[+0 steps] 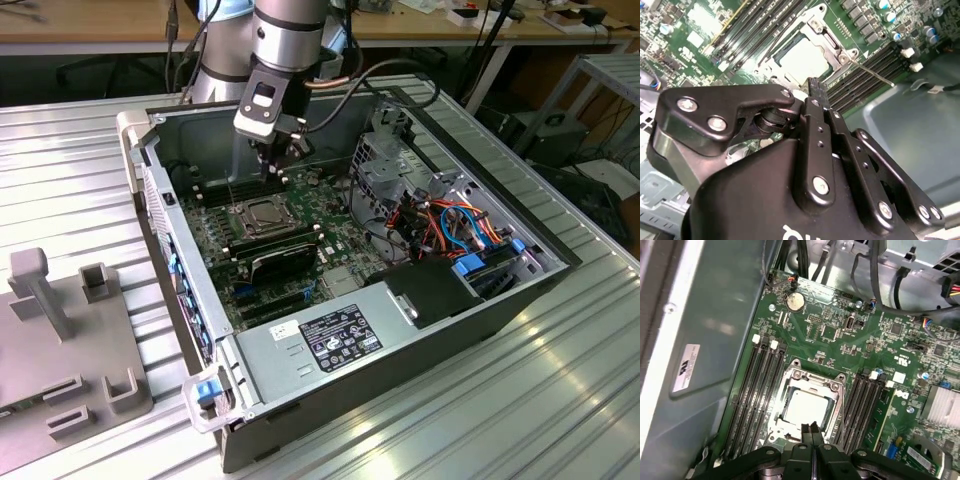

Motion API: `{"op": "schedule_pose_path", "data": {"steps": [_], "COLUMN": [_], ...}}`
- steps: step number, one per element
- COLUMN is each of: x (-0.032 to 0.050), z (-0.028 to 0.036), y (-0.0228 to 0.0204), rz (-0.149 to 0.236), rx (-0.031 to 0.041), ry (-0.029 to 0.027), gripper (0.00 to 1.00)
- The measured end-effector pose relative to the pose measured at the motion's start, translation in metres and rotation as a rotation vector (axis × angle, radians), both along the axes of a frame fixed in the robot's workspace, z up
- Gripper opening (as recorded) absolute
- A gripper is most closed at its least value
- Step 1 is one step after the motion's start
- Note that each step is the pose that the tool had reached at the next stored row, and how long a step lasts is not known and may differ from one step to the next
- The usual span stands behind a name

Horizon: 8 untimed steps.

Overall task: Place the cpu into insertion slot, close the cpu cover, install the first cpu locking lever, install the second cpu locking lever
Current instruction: 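Install the first cpu locking lever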

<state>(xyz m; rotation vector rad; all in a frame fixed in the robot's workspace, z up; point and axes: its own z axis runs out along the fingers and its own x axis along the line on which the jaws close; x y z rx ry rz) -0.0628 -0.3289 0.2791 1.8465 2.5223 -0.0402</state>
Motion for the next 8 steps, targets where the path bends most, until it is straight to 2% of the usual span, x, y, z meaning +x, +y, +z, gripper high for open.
{"op": "schedule_pose_path", "data": {"steps": [1,2,8], "x": [0.0000,0.0000,0.0001], "z": [0.0044,0.0059,0.0098], "y": [0.0000,0.0000,0.0000], "rz": [0.001,0.002,0.018], "rx": [-0.0001,-0.0001,0.0003], "ry": [0.0000,0.0001,-0.0002], "gripper": [0.11,0.11,0.11]}}
